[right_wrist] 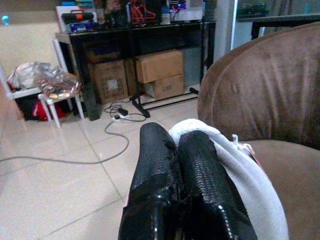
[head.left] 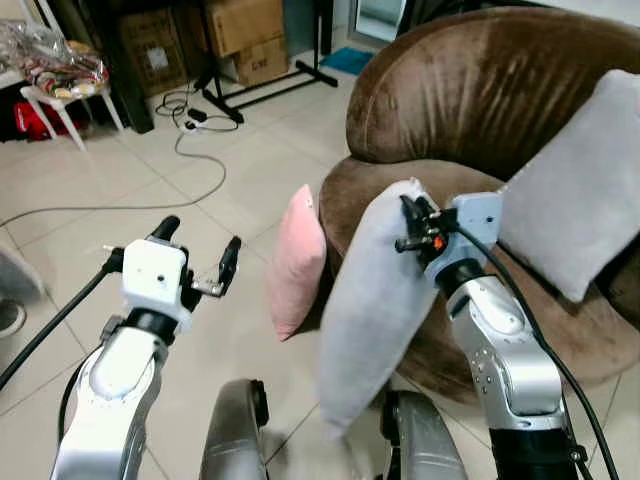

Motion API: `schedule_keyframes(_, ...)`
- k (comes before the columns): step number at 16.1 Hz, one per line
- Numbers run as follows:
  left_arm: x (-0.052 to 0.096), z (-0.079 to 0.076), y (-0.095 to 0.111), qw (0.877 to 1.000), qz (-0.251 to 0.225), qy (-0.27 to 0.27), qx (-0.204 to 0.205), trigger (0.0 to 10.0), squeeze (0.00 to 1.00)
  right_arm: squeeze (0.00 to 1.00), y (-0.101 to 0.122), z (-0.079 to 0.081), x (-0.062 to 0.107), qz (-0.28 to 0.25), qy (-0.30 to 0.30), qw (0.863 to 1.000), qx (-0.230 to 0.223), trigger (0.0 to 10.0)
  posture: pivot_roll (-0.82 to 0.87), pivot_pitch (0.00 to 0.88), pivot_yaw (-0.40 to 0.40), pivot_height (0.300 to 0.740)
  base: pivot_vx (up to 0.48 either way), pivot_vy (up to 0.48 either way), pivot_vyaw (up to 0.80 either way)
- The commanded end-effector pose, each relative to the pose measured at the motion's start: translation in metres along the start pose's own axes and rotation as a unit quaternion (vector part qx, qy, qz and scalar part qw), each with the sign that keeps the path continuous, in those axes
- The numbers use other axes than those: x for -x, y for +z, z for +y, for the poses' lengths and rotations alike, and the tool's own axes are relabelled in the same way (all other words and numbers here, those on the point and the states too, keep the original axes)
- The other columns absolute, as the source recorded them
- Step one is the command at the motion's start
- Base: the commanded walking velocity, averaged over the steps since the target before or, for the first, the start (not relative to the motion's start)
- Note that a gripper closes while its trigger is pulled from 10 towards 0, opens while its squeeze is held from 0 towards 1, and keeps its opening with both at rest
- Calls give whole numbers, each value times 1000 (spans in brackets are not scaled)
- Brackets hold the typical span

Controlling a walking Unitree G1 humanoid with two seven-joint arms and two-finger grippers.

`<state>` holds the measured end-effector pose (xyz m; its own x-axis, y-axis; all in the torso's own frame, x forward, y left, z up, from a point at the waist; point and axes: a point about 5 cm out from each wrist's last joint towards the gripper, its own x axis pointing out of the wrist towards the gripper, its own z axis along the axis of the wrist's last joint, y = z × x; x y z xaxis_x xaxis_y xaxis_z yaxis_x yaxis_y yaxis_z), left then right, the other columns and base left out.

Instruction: Move the pillow to the sofa from floor

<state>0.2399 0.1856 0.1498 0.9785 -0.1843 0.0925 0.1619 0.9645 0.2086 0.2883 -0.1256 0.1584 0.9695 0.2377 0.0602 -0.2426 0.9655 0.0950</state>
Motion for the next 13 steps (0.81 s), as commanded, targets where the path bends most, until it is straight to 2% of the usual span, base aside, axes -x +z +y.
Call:
schedule_keyframes(1, -3, -3, -1, 1000, -2, -1, -2, 10000, 0, 0, 23, 2, -1, -57, -5, 998, -5, 10000, 51, 0, -4, 642, 0, 0, 0)
schedule_keyframes(7, -6, -6, 2, 1000, -9, -2, -3, 10000, 0, 0, 16, 1, 6, -59, -19, 997, -38, 10000, 79, 0, -10, 687, 0, 0, 0)
schedule_keyframes(9, -10, -10, 4, 1000, -13, -16, -3, 10000, 0, 0, 15, 3, 5, -57, -13, 996, -60, 10000, 65, 0, 19, 707, 0, 0, 0)
schedule_keyframes(13, -14, -13, 1, 1000, -7, -28, -1, 10000, 0, 0, 16, -1, 9, -57, -27, 996, -61, 10000, 44, 0, 37, 740, 0, 0, 0)
